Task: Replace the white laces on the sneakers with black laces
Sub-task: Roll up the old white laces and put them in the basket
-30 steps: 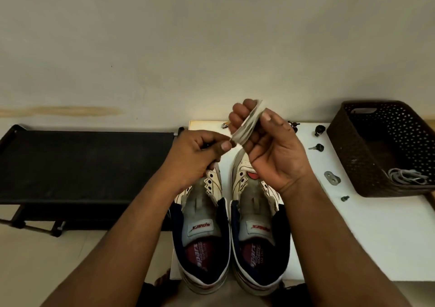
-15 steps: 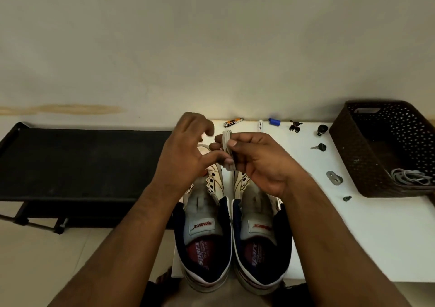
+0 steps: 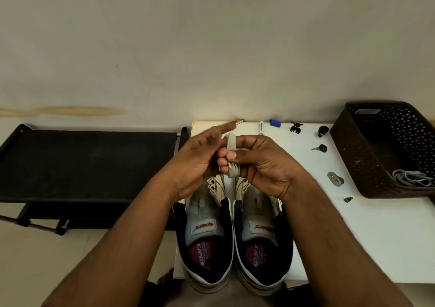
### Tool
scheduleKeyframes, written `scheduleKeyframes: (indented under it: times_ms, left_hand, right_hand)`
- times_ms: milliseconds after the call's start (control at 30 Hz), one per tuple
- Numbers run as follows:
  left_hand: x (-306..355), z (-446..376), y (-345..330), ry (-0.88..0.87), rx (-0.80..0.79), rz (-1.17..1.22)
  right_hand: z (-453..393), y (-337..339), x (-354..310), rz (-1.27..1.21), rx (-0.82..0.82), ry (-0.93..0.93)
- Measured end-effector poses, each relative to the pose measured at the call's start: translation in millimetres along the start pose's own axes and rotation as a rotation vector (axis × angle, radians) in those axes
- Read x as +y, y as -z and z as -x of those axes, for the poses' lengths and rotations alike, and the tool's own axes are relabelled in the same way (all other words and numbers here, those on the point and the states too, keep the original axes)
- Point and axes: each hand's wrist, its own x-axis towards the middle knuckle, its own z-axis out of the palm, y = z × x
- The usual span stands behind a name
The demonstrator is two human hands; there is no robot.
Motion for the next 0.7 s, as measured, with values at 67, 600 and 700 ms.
scheduleKeyframes:
  times_ms: [67, 600, 700]
  left_hand:
    - [0, 1, 0, 0.078, 0.006, 0.07]
    - [-15, -9, -11, -0.101, 0.416, -0.205]
    - [-23, -13, -11, -0.216, 0.523, -0.529]
  right_hand:
    - [0, 4, 0, -0.007, 0.004, -0.018]
    - [-13, 6, 16, 0.291, 0.384, 0.086]
    - [-16, 9, 17, 0.488, 0.599, 0.175]
